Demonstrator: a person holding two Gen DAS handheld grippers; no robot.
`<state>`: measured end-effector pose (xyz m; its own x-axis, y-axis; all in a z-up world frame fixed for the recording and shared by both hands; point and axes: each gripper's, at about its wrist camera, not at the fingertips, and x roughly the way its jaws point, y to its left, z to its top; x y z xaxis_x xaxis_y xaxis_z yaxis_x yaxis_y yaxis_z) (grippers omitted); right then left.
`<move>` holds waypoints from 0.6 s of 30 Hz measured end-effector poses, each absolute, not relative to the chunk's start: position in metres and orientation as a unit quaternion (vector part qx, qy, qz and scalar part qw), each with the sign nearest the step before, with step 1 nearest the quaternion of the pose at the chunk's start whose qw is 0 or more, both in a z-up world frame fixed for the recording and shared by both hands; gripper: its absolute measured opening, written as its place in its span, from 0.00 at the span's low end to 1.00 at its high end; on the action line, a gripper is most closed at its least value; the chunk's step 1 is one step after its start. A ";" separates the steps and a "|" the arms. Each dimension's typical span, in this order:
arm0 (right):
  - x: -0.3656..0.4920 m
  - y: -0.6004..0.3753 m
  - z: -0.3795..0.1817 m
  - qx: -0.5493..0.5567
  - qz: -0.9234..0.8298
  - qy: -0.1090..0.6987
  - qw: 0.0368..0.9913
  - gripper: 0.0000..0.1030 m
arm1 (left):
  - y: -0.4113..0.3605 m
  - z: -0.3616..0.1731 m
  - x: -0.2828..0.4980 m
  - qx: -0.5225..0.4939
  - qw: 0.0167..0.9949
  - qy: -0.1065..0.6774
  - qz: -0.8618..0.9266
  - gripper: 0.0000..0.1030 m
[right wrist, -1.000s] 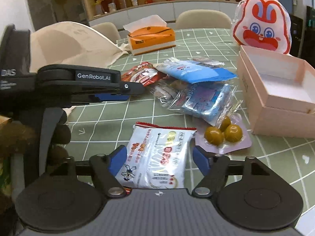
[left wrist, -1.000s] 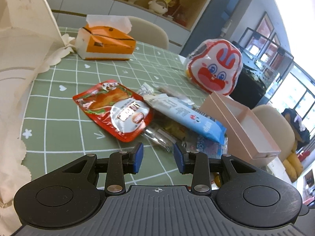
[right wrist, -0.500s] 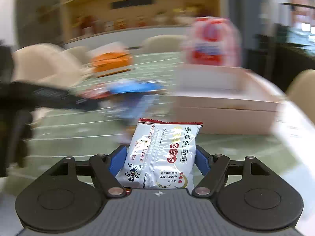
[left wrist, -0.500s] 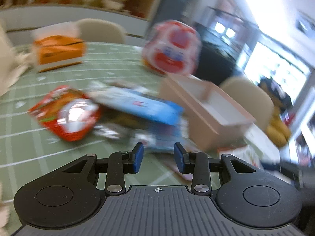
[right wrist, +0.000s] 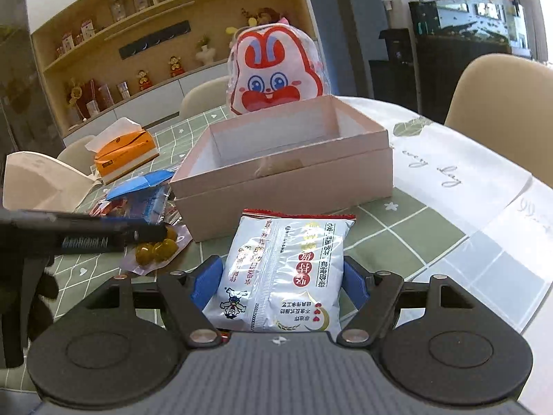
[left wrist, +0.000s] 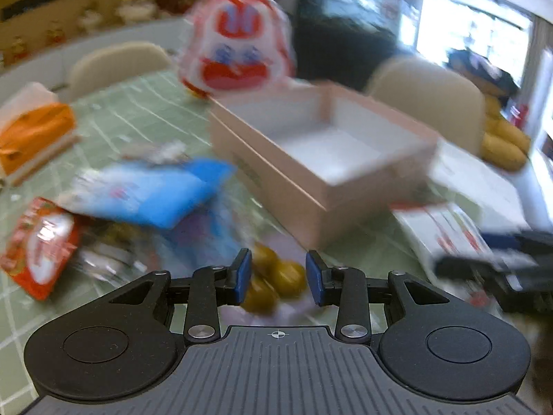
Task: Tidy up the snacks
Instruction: 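Lift the white biscuit packet with the right gripper while the left gripper approaches the golden sweets tray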
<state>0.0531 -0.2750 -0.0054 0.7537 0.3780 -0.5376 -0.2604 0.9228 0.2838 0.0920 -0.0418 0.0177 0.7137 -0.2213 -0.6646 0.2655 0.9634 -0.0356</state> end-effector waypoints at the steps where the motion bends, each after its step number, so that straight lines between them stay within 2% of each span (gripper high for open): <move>1: 0.053 -0.275 -0.005 0.101 0.171 0.307 0.931 0.72 | -0.045 0.017 0.084 0.053 0.927 0.345 -0.135 0.37; 4: 0.052 -0.278 -0.006 0.109 0.175 0.306 0.929 0.72 | -0.042 0.014 0.063 0.083 0.927 0.336 -0.143 0.38; 10: 0.054 -0.274 -0.007 0.102 0.174 0.316 0.927 0.72 | -0.033 0.016 0.040 0.042 0.920 0.355 -0.163 0.37; 18: 0.056 -0.273 -0.007 0.096 0.162 0.321 0.928 0.72 | -0.034 0.016 0.040 0.039 0.923 0.347 -0.159 0.37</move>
<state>0.0559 -0.2730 -0.0075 0.7415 0.3621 -0.5648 -0.2391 0.9292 0.2818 0.0405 -0.0342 0.0156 0.7084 -0.2669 -0.6534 0.3213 0.9462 -0.0382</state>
